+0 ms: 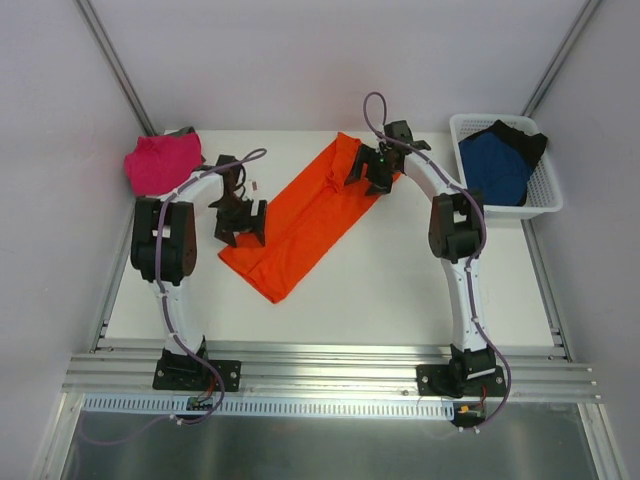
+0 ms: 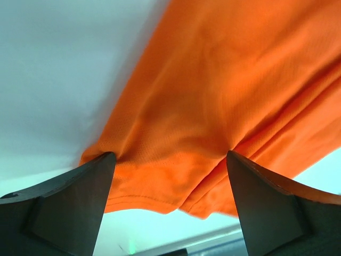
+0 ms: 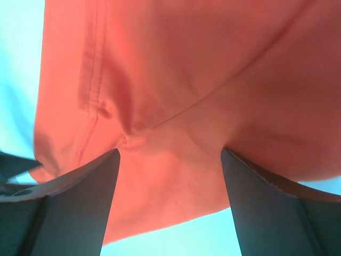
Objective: Fold and stack the t-shirts
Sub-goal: Fold the tshirt
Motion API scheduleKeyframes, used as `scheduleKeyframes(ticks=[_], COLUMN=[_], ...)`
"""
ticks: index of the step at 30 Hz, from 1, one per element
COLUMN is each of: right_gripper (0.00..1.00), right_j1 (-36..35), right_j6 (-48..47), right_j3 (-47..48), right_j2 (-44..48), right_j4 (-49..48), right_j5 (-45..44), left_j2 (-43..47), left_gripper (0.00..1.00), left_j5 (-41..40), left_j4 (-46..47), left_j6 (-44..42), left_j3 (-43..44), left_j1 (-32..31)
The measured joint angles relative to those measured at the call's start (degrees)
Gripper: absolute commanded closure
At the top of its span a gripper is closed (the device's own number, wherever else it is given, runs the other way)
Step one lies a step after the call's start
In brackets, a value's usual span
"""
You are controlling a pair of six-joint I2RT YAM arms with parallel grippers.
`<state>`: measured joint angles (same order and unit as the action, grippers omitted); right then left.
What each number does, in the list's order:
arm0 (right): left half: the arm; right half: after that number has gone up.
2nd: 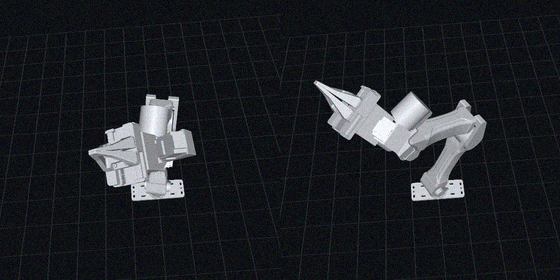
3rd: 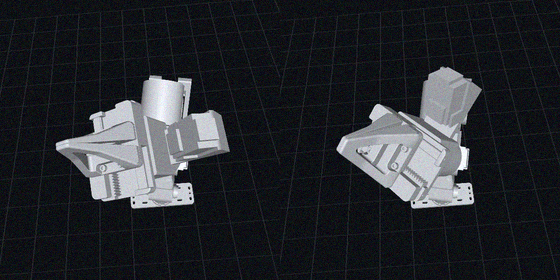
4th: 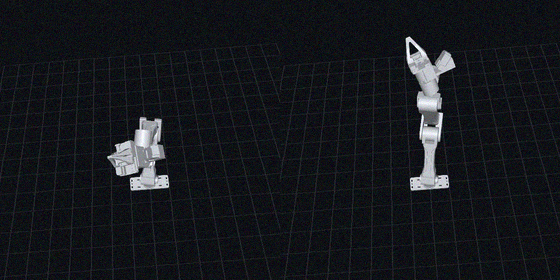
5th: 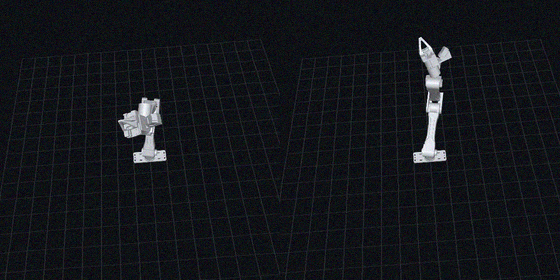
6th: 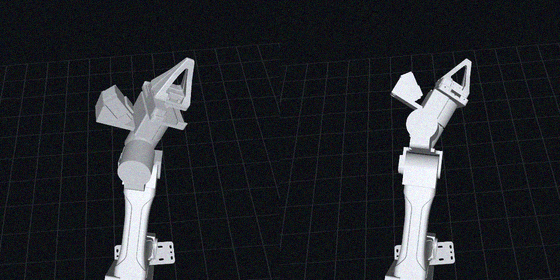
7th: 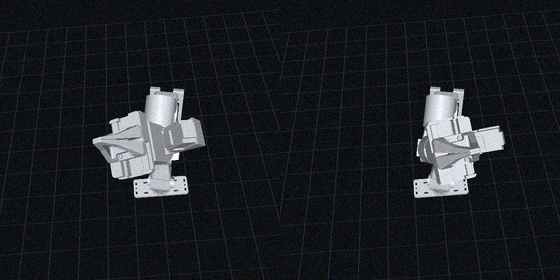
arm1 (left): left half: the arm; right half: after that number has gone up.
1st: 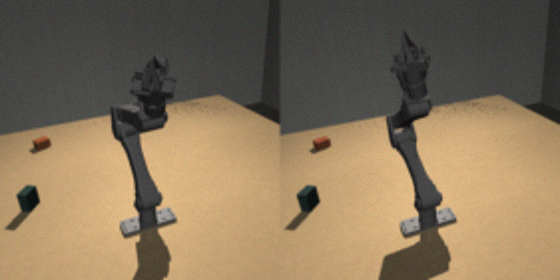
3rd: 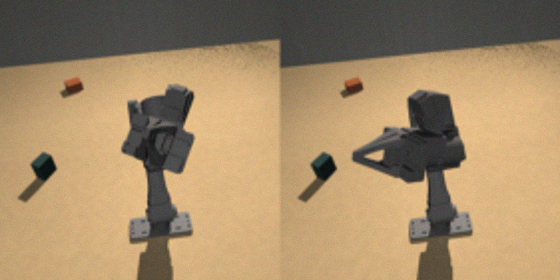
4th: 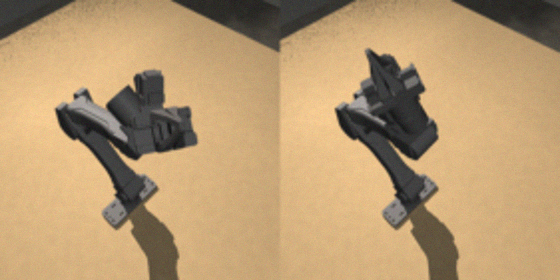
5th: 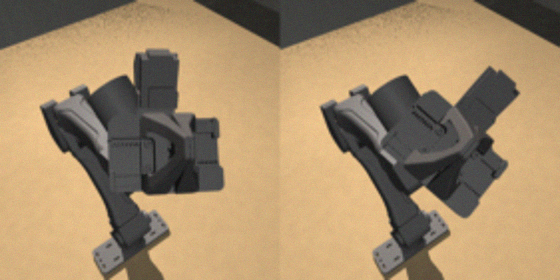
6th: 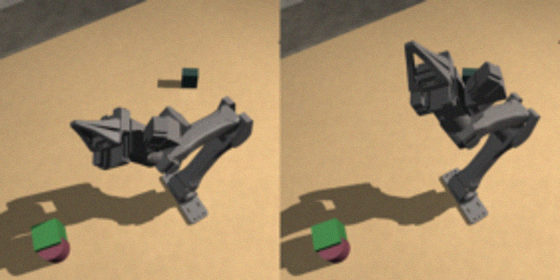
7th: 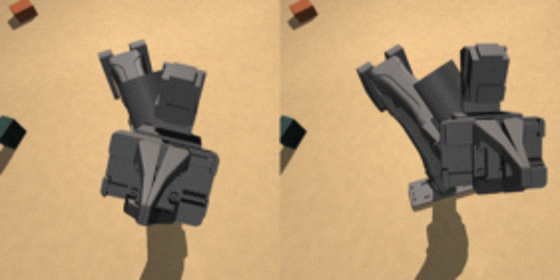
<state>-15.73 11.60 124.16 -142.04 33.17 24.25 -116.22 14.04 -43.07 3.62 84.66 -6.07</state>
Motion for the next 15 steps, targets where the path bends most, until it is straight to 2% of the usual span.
scheduleKeyframes(ticks=[6, 15], right_gripper=[0.19, 0.19], right_j1=[0.96, 1.11], right_j6=[0.33, 1.44], right_j3=[1.75, 4.96], right_j2=[-1.07, -3.19], right_j4=[-0.13, -1.09], right_j5=[0.26, 0.57], left_j2=[4.94, 7.63], left_gripper=[0.12, 0.12], left_j5=[2.84, 5.29], left_j4=[-1.97, -2.78], left_j6=[0.17, 0.52], left_j3=[-7.89, -12.35], left_j1=[-6.49, -13.46])
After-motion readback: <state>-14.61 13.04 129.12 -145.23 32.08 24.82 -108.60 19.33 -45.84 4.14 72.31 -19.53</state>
